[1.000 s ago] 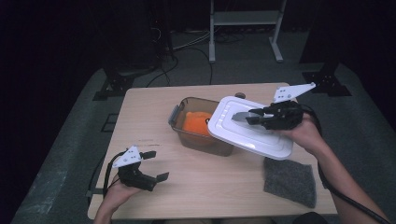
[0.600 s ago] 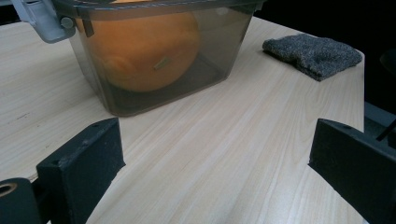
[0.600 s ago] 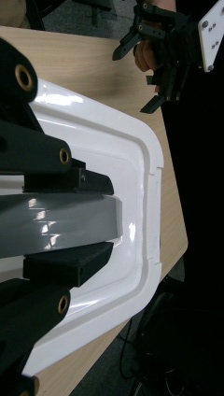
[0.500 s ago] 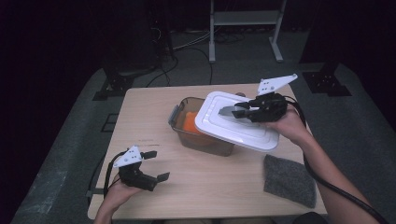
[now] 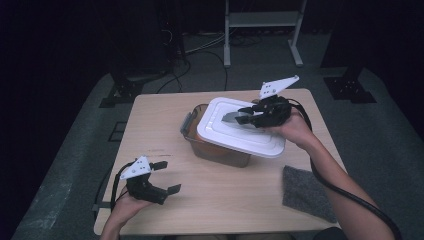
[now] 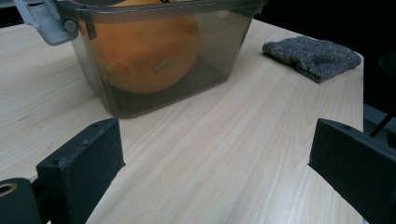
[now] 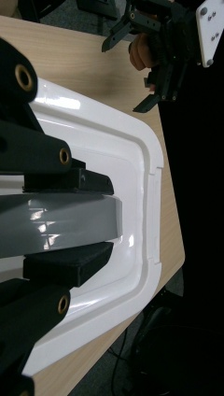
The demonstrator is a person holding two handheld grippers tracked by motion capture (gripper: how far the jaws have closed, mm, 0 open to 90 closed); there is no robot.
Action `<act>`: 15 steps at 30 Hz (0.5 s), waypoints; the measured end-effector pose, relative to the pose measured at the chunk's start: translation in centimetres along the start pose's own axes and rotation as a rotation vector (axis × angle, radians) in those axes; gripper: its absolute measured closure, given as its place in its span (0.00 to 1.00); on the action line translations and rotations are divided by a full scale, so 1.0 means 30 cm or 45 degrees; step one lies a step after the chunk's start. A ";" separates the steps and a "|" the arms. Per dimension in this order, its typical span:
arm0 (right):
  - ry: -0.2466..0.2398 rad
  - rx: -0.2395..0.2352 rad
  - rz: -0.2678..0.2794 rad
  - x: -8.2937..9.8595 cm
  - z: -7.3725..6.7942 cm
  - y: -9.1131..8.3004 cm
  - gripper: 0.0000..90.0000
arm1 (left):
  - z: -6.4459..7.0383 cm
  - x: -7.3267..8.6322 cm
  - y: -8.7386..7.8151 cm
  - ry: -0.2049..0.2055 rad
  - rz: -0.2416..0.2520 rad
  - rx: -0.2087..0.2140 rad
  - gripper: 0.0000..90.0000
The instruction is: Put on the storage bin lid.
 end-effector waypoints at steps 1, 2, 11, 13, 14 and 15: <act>0.000 -0.002 0.001 -0.002 0.001 0.006 0.72 | -0.001 0.001 -0.001 0.001 -0.001 -0.001 0.03; -0.001 -0.004 0.001 -0.003 0.002 0.011 0.73 | -0.002 0.001 -0.001 0.002 0.000 -0.001 0.03; -0.005 -0.030 -0.010 -0.009 0.013 0.070 0.73 | -0.002 0.001 -0.003 0.003 -0.001 -0.001 0.02; -0.005 -0.031 -0.014 -0.010 0.016 0.082 0.73 | -0.002 0.002 -0.004 -0.002 -0.001 -0.001 0.03; -0.009 -0.032 -0.020 -0.010 0.017 0.087 0.73 | -0.002 0.001 -0.005 -0.004 0.000 -0.001 0.03; -0.012 -0.033 -0.020 -0.011 0.018 0.092 0.73 | -0.001 0.001 -0.006 -0.007 0.001 -0.001 0.03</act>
Point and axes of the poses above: each handheld gripper's, and its own axes: y roughly forward along the jaws, x roughly out of its underside, z roughly to its right, the point moved 7 cm from there along y, roughly forward along the jaws, and after that the axes turned 2 degrees about y, right-handed, at the moved point
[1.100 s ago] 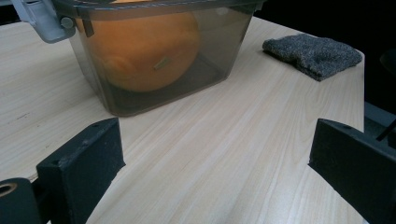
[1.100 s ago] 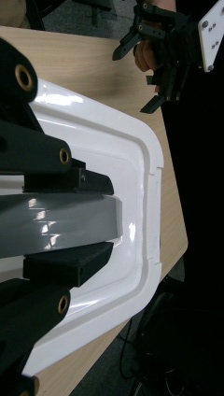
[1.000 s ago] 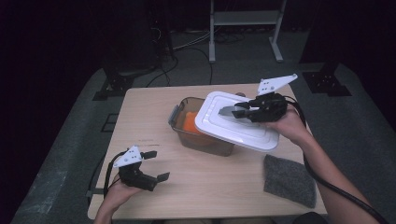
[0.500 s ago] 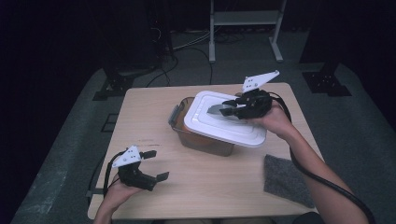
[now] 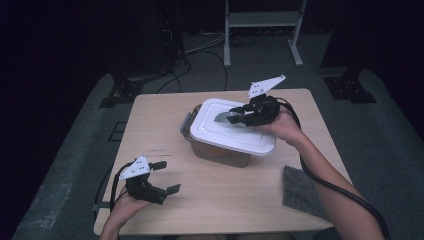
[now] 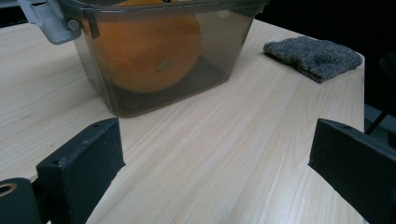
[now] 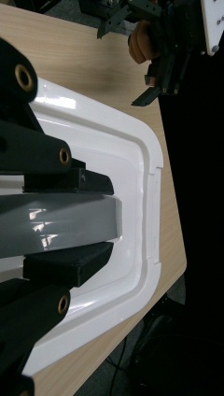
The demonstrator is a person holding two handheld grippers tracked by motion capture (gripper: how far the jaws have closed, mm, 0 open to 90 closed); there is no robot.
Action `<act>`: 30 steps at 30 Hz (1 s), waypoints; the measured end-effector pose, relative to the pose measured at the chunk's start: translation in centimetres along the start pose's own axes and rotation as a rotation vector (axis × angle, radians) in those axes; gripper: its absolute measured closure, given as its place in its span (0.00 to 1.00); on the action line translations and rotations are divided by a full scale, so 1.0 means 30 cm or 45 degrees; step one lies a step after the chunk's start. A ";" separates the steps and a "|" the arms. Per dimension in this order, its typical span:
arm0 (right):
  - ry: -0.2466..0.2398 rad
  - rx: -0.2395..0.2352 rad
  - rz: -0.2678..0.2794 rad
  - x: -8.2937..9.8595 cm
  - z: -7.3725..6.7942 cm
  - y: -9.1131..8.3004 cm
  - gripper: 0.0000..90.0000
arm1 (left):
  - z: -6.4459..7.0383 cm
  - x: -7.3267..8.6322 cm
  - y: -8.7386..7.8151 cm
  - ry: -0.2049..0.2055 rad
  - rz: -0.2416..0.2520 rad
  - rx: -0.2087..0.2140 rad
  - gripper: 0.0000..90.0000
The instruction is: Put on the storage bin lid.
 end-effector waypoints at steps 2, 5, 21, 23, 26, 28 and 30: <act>-0.006 -0.007 0.000 -0.002 0.002 0.009 0.73 | -0.001 0.000 0.000 -0.001 0.001 -0.002 0.03; -0.007 -0.010 -0.006 -0.004 0.006 0.025 0.73 | -0.003 0.001 -0.001 0.002 0.000 -0.002 0.03; -0.005 -0.041 -0.008 -0.009 0.030 0.108 0.73 | -0.004 -0.001 -0.011 -0.003 0.011 -0.004 0.03; -0.007 -0.037 -0.020 -0.005 0.037 0.121 0.72 | -0.004 -0.002 -0.013 0.000 0.011 -0.006 0.03; 0.001 -0.042 -0.016 -0.003 0.044 0.132 0.72 | -0.004 -0.002 -0.015 0.001 0.010 -0.006 0.03; 0.005 -0.044 -0.020 0.000 0.049 0.139 0.73 | -0.004 -0.001 -0.015 0.000 0.009 -0.006 0.03; 0.007 -0.044 -0.023 0.003 0.055 0.147 0.72 | -0.005 0.000 -0.017 0.000 0.007 -0.006 0.03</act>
Point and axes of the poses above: each handheld gripper's, and its own axes: y roughly forward along the jaws, x roughly out of its underside, z roughly to its right, the point moved 7 cm from there along y, roughly forward along the jaws, and after that the axes turned 2 degrees about y, right-handed, at the moved point
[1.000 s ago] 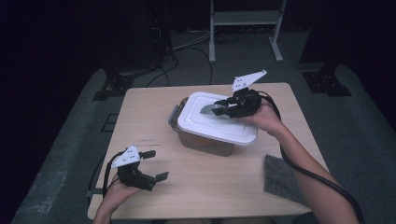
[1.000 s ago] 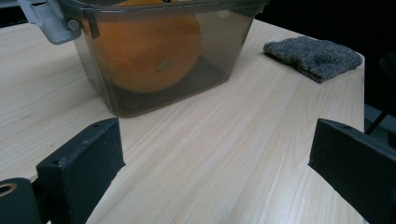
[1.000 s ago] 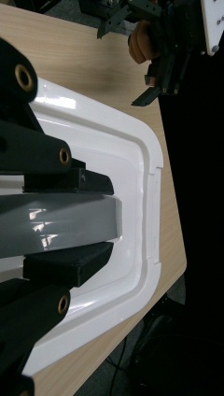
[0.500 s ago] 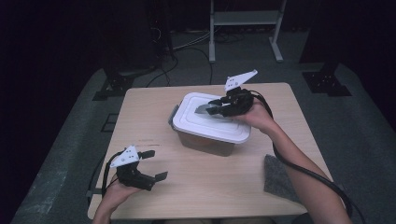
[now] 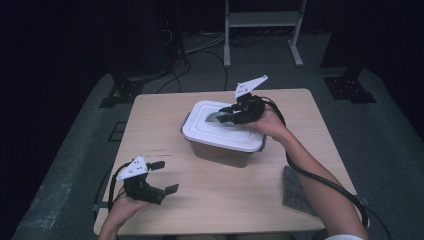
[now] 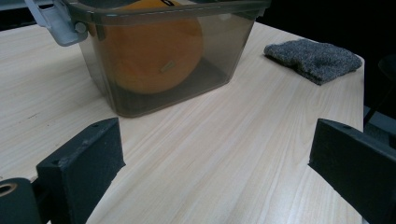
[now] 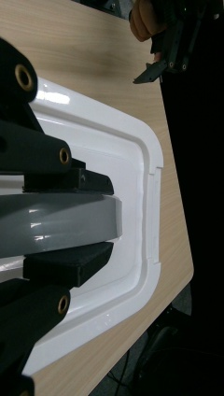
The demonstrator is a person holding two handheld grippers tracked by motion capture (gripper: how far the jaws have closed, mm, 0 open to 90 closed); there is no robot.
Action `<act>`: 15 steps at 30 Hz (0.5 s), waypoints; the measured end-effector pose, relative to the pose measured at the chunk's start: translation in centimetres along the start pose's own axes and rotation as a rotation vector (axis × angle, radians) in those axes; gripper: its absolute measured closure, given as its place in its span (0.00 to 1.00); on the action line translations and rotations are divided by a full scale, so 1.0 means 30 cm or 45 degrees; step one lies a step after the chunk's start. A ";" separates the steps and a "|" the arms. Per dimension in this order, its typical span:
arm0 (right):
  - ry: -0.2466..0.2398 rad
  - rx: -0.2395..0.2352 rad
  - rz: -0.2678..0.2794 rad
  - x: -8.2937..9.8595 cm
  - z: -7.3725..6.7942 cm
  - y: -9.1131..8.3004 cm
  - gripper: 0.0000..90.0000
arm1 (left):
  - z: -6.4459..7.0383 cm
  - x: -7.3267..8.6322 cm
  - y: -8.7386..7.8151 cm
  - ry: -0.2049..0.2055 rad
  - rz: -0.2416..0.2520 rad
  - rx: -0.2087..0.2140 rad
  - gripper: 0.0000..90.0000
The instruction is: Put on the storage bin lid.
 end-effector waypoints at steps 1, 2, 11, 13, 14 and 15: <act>0.005 0.000 -0.002 0.002 0.004 0.004 0.72 | 0.000 0.000 -0.001 -0.001 0.001 0.000 0.03; 0.008 -0.003 -0.003 0.003 0.006 0.006 0.73 | 0.000 0.000 -0.002 -0.005 0.002 -0.001 0.03; 0.011 -0.007 -0.013 0.023 0.029 0.038 0.72 | -0.001 0.000 -0.005 -0.008 0.011 -0.005 0.03; 0.009 -0.006 -0.016 0.025 0.031 0.043 0.72 | 0.000 -0.001 -0.006 -0.012 0.014 -0.008 0.02; 0.016 -0.009 -0.014 0.026 0.031 0.045 0.72 | 0.000 -0.001 -0.007 -0.011 0.014 -0.008 0.03; 0.019 -0.013 -0.015 0.029 0.032 0.048 0.72 | 0.000 0.000 -0.007 -0.010 0.013 -0.008 0.03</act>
Point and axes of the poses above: each handheld gripper's, and its own axes: y roughly forward along the jaws, x roughly out of its underside, z roughly to its right, the point moved 7 cm from there along y, roughly forward along the jaws, and after that the axes turned 2 degrees about y, right-handed, at the moved point
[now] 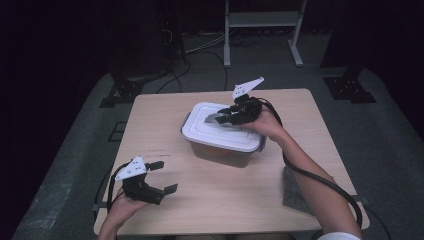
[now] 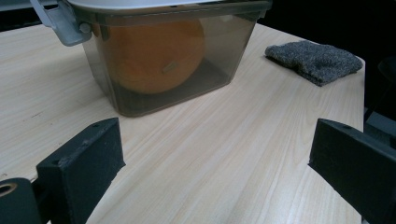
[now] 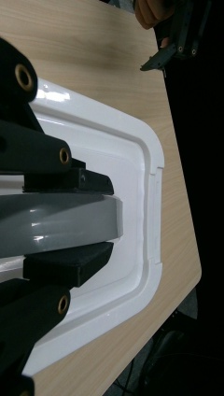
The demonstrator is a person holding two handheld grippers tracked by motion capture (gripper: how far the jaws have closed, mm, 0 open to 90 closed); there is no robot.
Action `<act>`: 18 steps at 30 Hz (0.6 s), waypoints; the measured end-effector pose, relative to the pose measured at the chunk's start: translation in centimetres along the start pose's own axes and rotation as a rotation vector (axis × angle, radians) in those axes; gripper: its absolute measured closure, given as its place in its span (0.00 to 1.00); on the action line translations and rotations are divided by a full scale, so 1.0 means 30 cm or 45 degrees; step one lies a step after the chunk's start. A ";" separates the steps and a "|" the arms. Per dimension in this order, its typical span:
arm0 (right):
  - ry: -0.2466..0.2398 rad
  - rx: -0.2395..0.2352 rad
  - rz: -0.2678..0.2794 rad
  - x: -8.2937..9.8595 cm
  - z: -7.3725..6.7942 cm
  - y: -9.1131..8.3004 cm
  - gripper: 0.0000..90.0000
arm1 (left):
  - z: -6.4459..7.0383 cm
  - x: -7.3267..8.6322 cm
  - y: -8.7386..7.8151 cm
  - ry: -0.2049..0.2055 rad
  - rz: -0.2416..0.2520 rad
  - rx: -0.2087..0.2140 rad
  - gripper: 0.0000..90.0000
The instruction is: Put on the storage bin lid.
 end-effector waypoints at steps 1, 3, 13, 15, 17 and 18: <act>0.006 -0.001 -0.003 0.003 -0.001 0.004 0.72 | 0.000 0.000 0.000 0.000 -0.001 0.000 0.03; 0.000 -0.002 -0.008 0.009 0.002 0.011 0.72 | -0.001 0.002 -0.001 -0.001 -0.003 -0.001 0.03; 0.018 -0.020 -0.007 0.023 0.007 0.014 0.71 | -0.004 0.001 -0.005 -0.012 0.004 -0.004 0.02; 0.013 -0.025 -0.016 0.026 0.005 0.015 0.69 | -0.004 0.001 -0.004 -0.009 0.003 -0.005 0.03; 0.023 -0.029 -0.005 0.023 0.003 0.012 0.66 | -0.004 0.002 -0.004 -0.008 0.002 -0.005 0.02; 0.028 -0.028 0.004 0.020 0.004 0.007 0.64 | -0.004 0.002 -0.005 -0.007 0.002 -0.006 0.03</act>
Point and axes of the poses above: each handheld gripper's, and its own axes: y roughly forward along the jaws, x roughly out of its underside, z roughly to its right, the point moved 7 cm from there along y, roughly forward along the jaws, and after that the axes turned 2 degrees about y, right-handed, at the moved point
